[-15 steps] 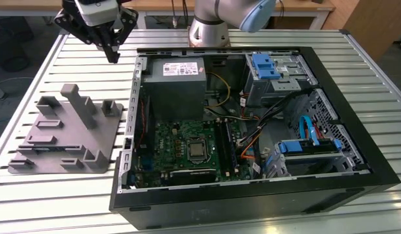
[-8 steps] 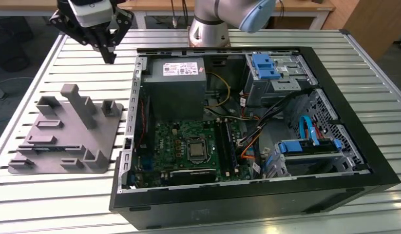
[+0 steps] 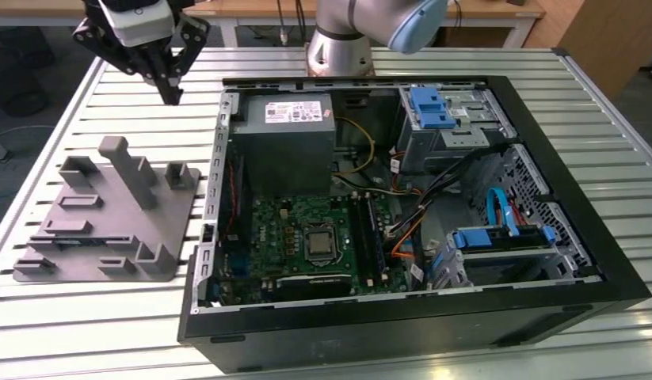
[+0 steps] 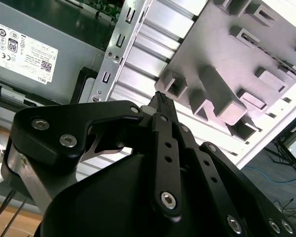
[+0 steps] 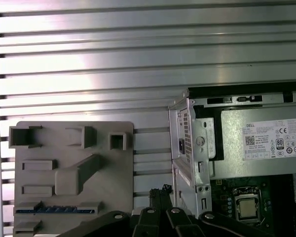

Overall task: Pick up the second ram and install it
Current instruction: 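Reach for the second ram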

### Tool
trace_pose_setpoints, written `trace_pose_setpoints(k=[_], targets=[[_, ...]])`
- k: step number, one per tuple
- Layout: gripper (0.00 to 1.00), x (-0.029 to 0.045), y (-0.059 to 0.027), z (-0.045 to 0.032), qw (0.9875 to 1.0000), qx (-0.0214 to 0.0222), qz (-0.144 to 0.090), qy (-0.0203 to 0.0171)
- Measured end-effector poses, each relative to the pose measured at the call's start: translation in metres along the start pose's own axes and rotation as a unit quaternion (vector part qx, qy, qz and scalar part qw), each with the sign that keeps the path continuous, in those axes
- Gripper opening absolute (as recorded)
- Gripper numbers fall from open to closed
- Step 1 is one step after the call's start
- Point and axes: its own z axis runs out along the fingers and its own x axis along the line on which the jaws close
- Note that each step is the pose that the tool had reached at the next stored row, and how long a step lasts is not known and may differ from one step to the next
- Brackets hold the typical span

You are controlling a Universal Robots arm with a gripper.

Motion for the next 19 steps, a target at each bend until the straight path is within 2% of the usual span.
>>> trace_pose_setpoints(k=[9, 19], targets=[[0.10, 0.0089, -0.0014, 0.0020, 1.0000, 0.0000, 0.000, 0.0000], [0.10, 0.0137, -0.0042, 0.0039, 1.0000, 0.0000, 0.000, 0.0001]])
